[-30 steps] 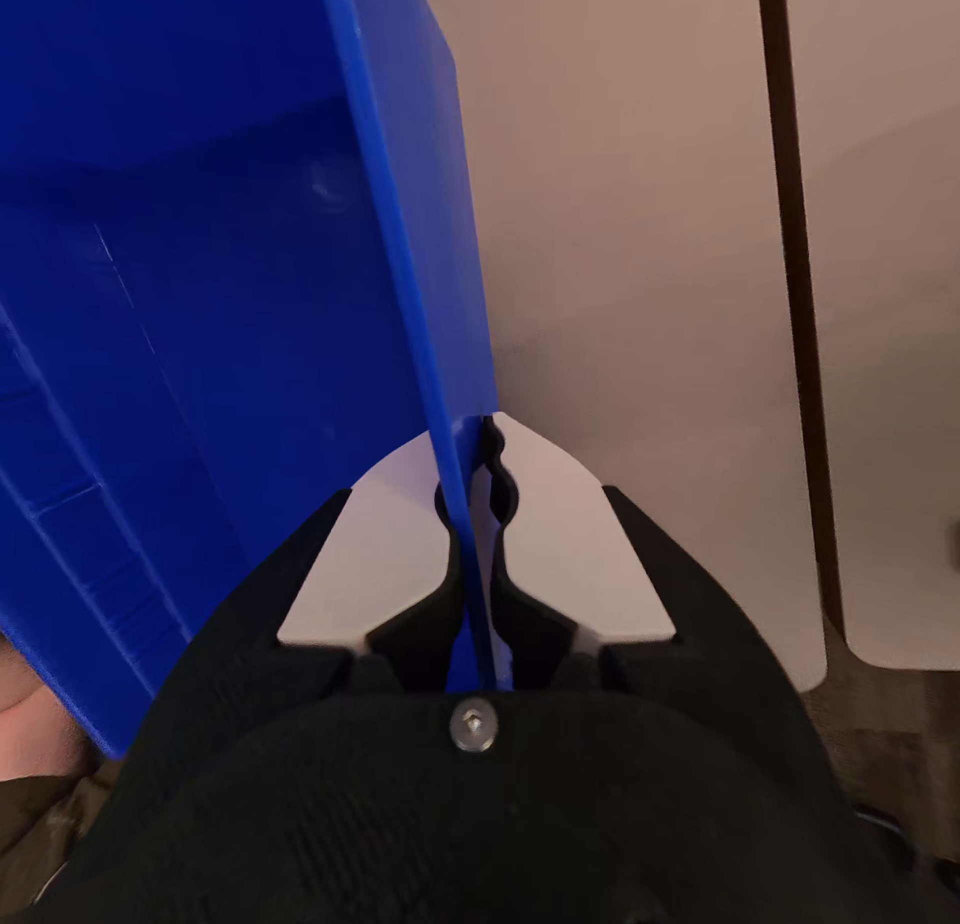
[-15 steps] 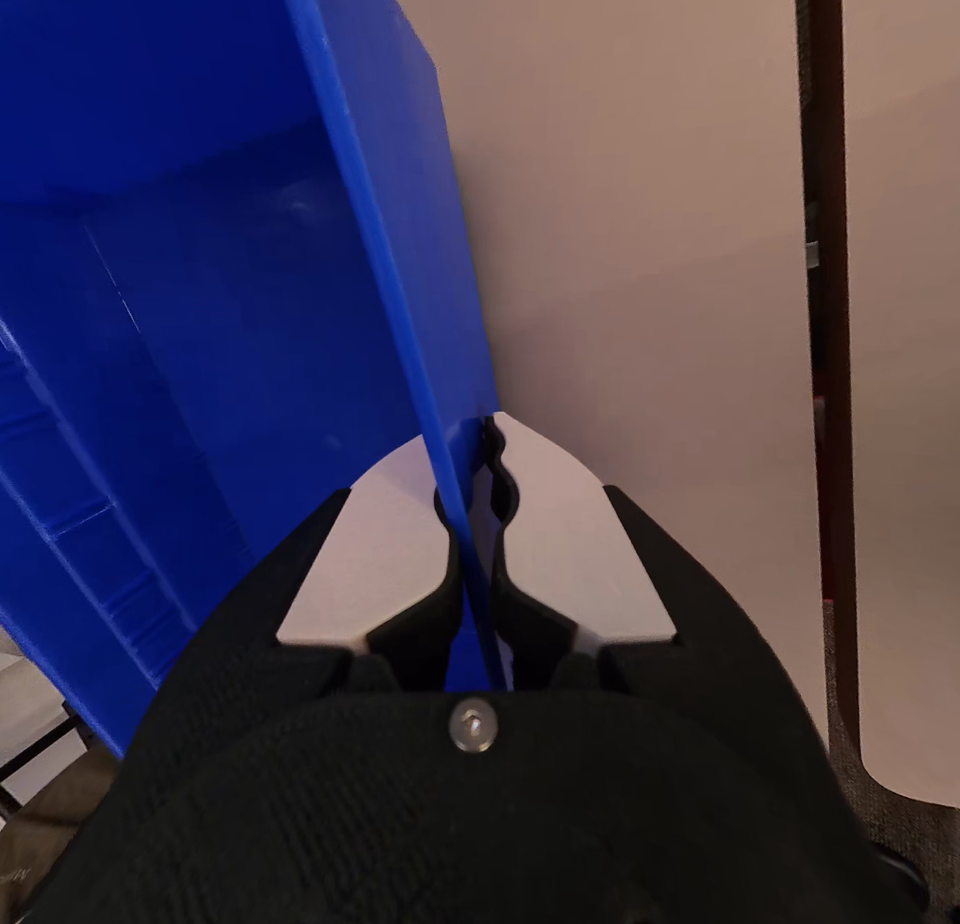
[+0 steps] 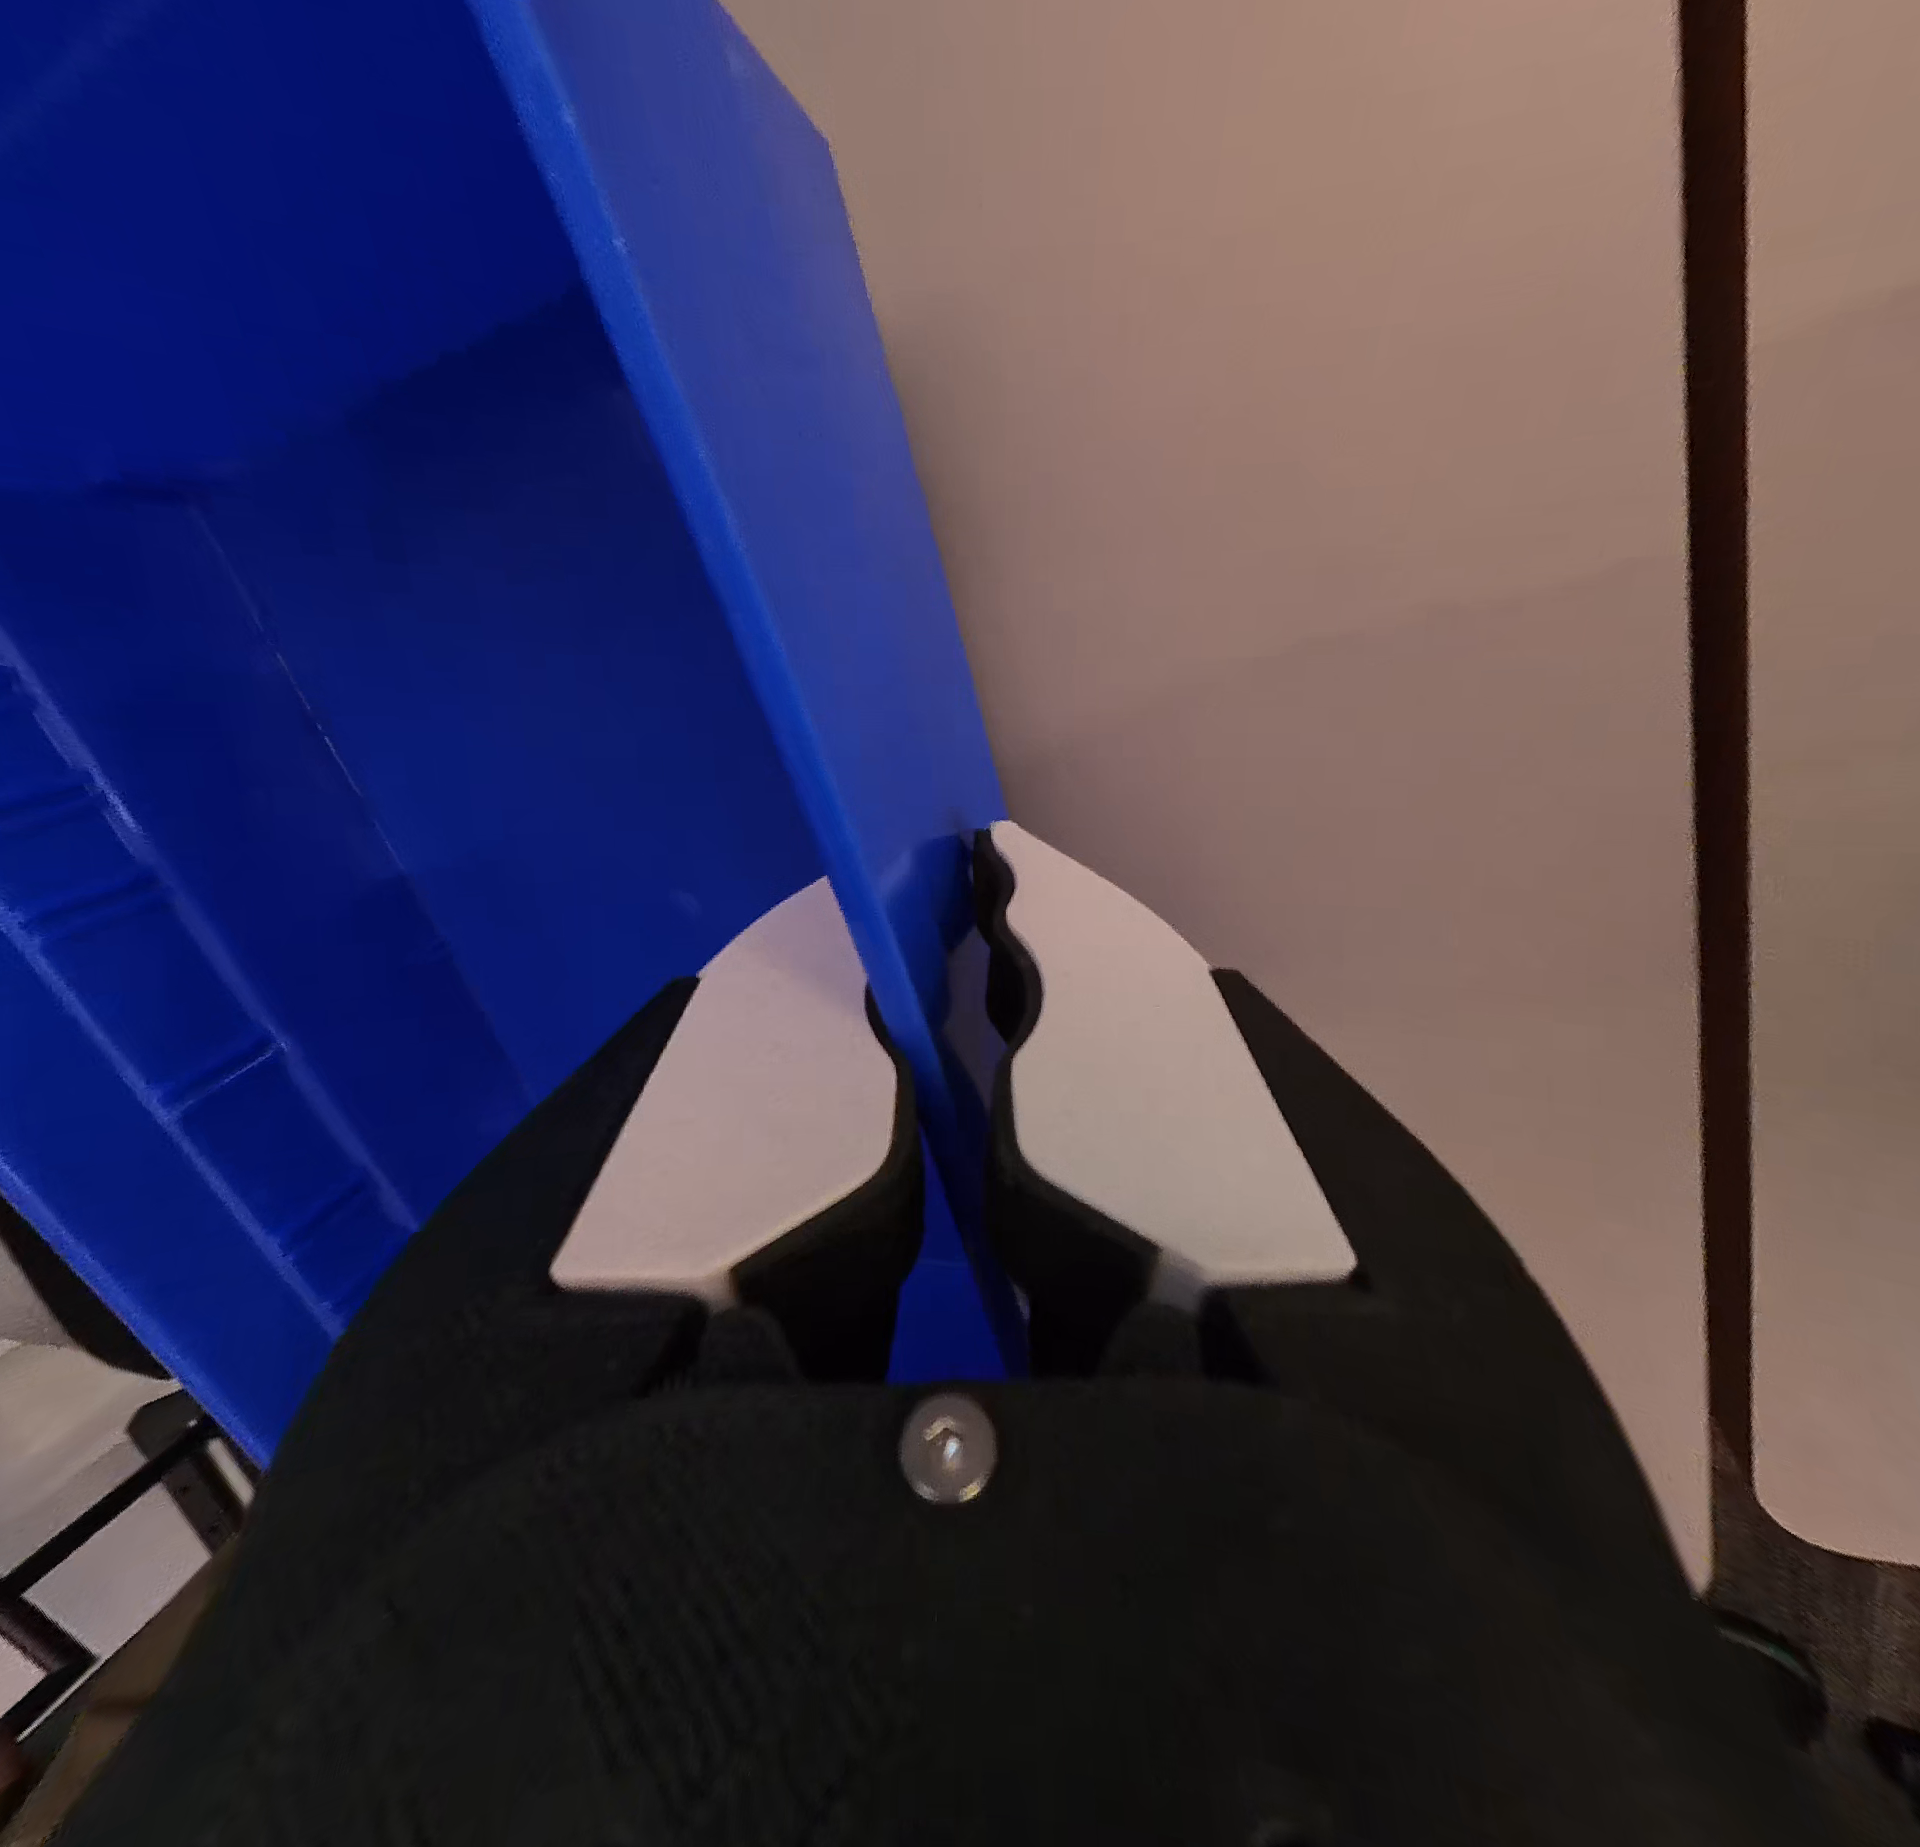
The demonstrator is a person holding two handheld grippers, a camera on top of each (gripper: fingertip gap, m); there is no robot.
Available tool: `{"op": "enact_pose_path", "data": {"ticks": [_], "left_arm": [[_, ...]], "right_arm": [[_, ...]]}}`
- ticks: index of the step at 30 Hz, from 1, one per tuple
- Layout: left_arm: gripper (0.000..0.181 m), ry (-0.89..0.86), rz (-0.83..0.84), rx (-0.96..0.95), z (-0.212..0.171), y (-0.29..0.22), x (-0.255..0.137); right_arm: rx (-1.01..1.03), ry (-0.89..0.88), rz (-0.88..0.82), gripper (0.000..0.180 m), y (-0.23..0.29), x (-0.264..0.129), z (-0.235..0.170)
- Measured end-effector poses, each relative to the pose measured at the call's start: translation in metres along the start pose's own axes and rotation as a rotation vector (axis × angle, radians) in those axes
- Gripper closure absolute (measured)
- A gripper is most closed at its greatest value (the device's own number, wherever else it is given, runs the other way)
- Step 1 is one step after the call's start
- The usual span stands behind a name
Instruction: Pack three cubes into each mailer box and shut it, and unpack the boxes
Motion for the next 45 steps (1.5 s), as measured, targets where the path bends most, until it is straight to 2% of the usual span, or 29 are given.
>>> {"op": "enact_pose_path", "data": {"ticks": [6, 13, 16, 23, 32, 45], "left_arm": [[0.168, -0.056, -0.109, -0.09, -0.017, 0.051, -0.02], [0.168, -0.137, -0.104, -0.209, -0.066, 0.133, -0.048], [0.167, -0.189, -0.133, -0.278, -0.093, 0.17, -0.058], [0.173, -0.227, -0.016, -0.347, -0.156, 0.236, -0.076], [0.17, -0.247, -0.046, -0.308, -0.189, 0.262, -0.08], [0.175, -0.208, 0.099, -0.294, -0.224, 0.295, -0.089]], "right_arm": [[0.015, 0.027, 0.046, 0.171, 0.02, 0.014, 0.007], [0.009, 0.051, 0.082, 0.17, 0.06, 0.041, 0.027], [-0.007, 0.079, 0.05, 0.171, 0.076, 0.054, 0.035], [-0.069, 0.083, -0.126, 0.173, 0.097, 0.06, 0.051], [-0.118, 0.08, -0.137, 0.174, 0.1, 0.061, 0.055], [-0.225, 0.099, -0.233, 0.172, 0.099, 0.06, 0.059]]}}
Point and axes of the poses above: each gripper's, where its closed fingertips meet, x out along the fingers, z out of its top, y = z × x across the jaws, the point moved 4 cm from there along -x, back along the fingers, and after that the axes turned 14 degrees about y, right-handed, at the moved point
